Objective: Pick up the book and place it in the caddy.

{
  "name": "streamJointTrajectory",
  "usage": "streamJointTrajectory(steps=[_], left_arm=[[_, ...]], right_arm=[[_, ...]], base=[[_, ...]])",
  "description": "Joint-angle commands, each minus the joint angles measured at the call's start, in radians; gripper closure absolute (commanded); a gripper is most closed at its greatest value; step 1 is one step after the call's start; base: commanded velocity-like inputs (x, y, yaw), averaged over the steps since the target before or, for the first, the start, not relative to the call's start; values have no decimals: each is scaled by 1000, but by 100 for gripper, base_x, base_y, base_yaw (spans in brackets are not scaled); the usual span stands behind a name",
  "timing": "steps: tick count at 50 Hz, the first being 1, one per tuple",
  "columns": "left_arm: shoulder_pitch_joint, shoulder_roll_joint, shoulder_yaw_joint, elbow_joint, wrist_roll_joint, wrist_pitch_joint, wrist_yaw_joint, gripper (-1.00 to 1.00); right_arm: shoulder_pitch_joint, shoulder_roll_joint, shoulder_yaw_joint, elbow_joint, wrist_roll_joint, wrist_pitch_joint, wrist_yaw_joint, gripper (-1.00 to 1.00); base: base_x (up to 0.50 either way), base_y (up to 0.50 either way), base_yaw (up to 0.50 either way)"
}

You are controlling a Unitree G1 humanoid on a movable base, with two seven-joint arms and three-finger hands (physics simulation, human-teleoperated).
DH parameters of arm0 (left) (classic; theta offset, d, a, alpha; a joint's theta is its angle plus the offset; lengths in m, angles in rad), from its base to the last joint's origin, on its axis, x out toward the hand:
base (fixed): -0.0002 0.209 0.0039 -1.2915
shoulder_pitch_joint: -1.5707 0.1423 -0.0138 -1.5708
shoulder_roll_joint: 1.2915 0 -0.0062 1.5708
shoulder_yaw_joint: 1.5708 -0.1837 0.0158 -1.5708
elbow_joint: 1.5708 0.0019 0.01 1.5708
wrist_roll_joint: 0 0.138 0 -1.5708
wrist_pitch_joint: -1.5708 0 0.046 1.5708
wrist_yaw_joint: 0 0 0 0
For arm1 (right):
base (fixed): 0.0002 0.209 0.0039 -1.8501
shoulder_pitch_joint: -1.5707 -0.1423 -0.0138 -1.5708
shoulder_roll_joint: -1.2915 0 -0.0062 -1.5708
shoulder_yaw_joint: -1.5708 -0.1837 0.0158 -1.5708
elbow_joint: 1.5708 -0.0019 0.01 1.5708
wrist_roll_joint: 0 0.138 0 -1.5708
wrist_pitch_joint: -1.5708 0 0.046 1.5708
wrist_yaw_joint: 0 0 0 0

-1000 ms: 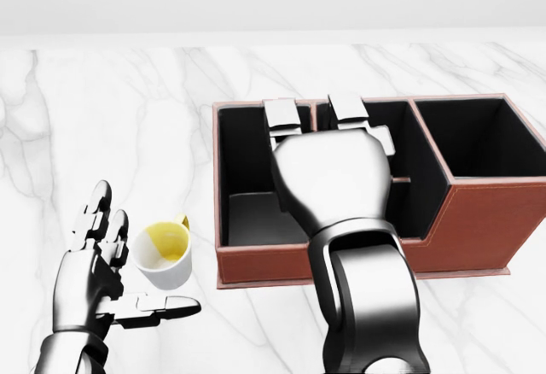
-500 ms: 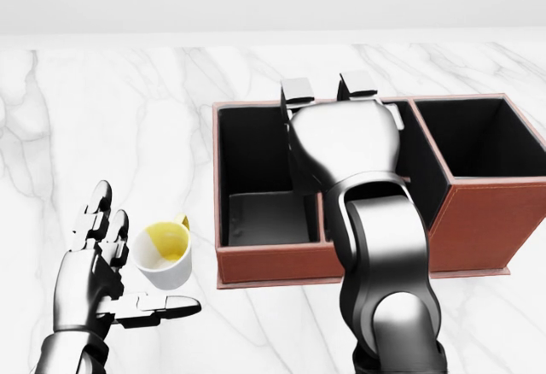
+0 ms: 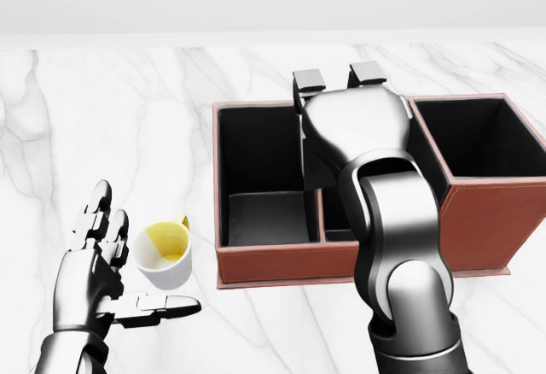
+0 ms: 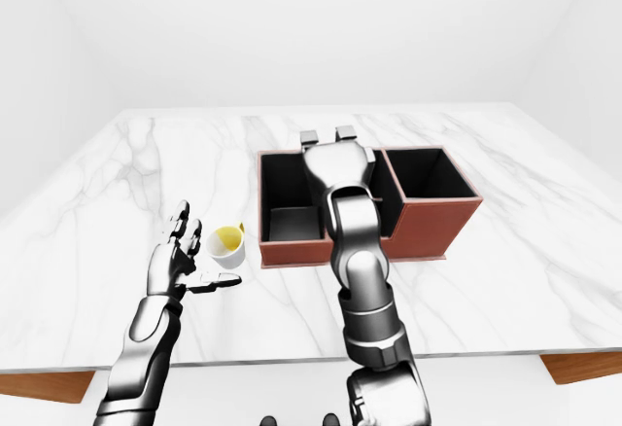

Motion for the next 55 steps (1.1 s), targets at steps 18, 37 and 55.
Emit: streamJointTrajectory(steps=[18, 37, 55], left_arm=[[10, -3, -2, -23, 2, 13, 1, -100], [1, -1, -1, -7, 2, 6, 3, -100], [4, -2, -1, -5, 2, 0, 1, -100]], right_arm=[[-1, -34, -23, -58, -68, 0, 0, 100], [31, -53, -44, -61, -71, 0, 0, 100], [10, -86, -59, -9, -54, 0, 0, 100]], base=[[0, 0, 0], [0, 0, 0], [0, 0, 0]])
